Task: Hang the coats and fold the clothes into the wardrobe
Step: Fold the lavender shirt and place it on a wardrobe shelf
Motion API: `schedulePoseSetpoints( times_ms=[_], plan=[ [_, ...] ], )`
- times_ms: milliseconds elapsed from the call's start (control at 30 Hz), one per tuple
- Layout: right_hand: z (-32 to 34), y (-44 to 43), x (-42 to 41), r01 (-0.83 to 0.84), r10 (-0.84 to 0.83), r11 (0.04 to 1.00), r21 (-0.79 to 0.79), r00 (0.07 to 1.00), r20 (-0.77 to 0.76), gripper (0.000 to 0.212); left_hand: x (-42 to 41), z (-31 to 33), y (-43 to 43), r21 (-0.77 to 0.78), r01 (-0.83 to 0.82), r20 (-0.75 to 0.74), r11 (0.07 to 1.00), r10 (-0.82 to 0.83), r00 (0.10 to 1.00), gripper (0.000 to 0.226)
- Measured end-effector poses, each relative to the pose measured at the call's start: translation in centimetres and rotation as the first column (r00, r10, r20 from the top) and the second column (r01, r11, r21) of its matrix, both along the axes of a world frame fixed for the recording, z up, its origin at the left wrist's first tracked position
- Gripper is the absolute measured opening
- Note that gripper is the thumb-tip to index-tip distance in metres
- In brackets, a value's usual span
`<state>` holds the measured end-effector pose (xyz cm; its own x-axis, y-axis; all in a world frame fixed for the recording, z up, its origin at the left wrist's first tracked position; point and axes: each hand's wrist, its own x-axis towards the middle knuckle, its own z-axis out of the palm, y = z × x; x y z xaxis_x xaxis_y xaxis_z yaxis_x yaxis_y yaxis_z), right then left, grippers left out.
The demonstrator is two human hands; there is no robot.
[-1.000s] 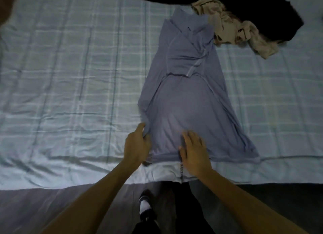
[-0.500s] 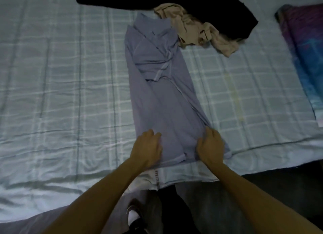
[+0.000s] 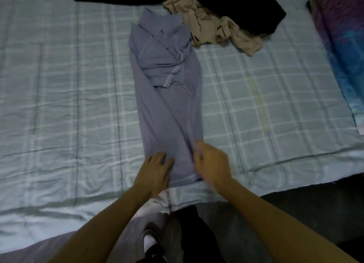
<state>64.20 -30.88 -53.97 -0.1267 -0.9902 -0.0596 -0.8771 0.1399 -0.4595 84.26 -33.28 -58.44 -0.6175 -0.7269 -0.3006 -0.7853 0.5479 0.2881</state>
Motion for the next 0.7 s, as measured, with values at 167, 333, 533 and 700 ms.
schedulePoseSetpoints(
  times_ms=[167, 333, 533, 700],
  plan=[
    [-0.7, 2.7, 3.9, -0.488, 0.485, 0.824, 0.288, 0.87, 0.087, 0.042, 2.9, 2.3, -0.6, 0.014, -0.204, -0.03, 0.979, 0.204, 0.978, 0.021],
    [-2.1, 3.0, 0.9, -0.369, 0.368, 0.929, -0.007, 0.928, -0.054, 0.031, 4.0, 2.8, -0.2, -0.078, -0.097, -0.151, 0.992, 0.085, 0.985, 0.041],
    [-4.3, 3.5, -1.4, -0.511, 0.527, 0.835, 0.202, 0.849, -0.03, 0.061, 1.6, -0.7, 1.6, -0.053, 0.26, 0.003, 0.964, -0.26, 0.966, 0.069],
    [-5.3, 3.0, -0.2, -0.4, 0.413, 0.901, 0.169, 0.91, -0.044, 0.049, 0.8, -0.9, 0.8, -0.079, 0.241, -0.017, 0.967, -0.243, 0.97, 0.044]
  ],
)
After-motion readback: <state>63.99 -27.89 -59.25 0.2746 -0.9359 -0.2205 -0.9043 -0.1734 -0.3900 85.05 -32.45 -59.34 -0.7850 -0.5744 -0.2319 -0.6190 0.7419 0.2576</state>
